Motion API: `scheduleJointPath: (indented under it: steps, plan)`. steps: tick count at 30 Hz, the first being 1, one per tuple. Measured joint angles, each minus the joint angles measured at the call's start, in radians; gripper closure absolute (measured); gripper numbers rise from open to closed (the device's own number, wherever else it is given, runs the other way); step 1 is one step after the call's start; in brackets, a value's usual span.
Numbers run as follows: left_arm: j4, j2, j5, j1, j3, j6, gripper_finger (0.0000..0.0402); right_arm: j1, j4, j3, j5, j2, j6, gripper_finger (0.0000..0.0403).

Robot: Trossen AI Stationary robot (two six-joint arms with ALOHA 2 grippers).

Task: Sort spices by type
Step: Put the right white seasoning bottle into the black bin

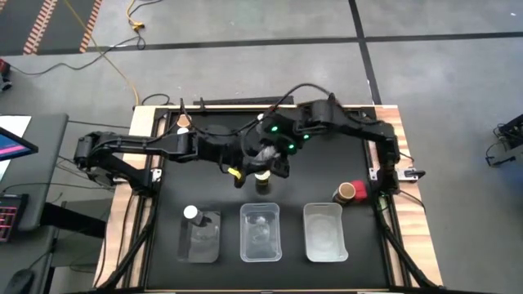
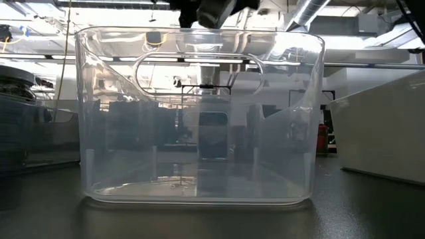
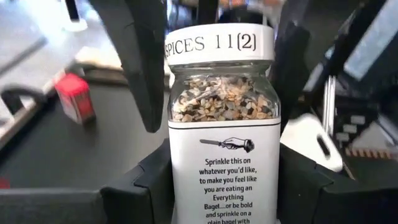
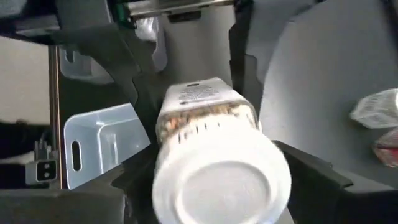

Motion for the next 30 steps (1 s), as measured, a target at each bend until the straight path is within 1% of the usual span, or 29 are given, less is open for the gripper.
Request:
scheduleJointPath:
  steps: [3, 5, 7, 9, 12, 14, 16, 19, 22, 24, 26, 28, 30]
  plan:
    - [0.064, -0.001, -0.015, 0.005, 0.000, -0.009, 0.0206, 0.018, -0.018, 0.000, 0.107, -0.051, 0.030, 0.0100]
    - [0.057, -0.004, -0.002, 0.010, -0.005, 0.000, 0.0206, 0.038, -0.071, 0.000, 0.200, -0.093, 0.057, 0.0100]
    - [0.074, -0.005, 0.008, 0.011, -0.007, 0.018, 0.0206, 0.060, -0.074, 0.001, 0.289, -0.135, 0.097, 0.0100]
    - [0.085, -0.009, 0.013, 0.011, -0.007, 0.029, 0.0206, 0.087, -0.096, -0.028, 0.365, -0.172, 0.144, 0.0100]
    - [0.147, -0.011, 0.002, 0.014, -0.004, 0.030, 0.0206, 0.130, -0.083, -0.144, 0.421, -0.243, 0.217, 0.0100]
    - [0.164, -0.010, 0.001, 0.014, -0.005, 0.031, 0.0206, 0.157, -0.064, -0.266, 0.451, -0.317, 0.284, 0.0100]
    - [0.186, -0.009, 0.004, 0.013, -0.005, 0.030, 0.0206, 0.192, -0.014, -0.417, 0.500, -0.411, 0.354, 0.0100]
    - [0.211, -0.009, 0.005, 0.013, -0.005, 0.028, 0.0205, 0.248, 0.169, -0.685, 0.533, -0.557, 0.444, 0.0100]
    - [0.256, -0.008, -0.002, 0.014, -0.005, 0.003, 0.0205, 0.293, 0.460, -0.972, 0.551, -0.701, 0.460, 0.0100]
    - [0.295, -0.003, -0.003, 0.014, -0.005, -0.015, 0.0205, 0.303, 0.698, -1.161, 0.579, -0.795, 0.439, 0.0100]
    - [0.310, -0.001, -0.003, 0.013, -0.005, -0.036, 0.0205, 0.291, 0.938, -1.338, 0.588, -0.866, 0.384, 0.0100]
    - [0.315, -0.001, -0.010, 0.013, -0.005, -0.041, 0.0205, 0.264, 1.175, -1.494, 0.588, -0.901, 0.331, 0.0100]
    - [0.315, -0.001, -0.031, 0.010, -0.005, -0.043, 0.0205, 0.231, 1.394, -1.611, 0.563, -0.910, 0.287, 0.0100]
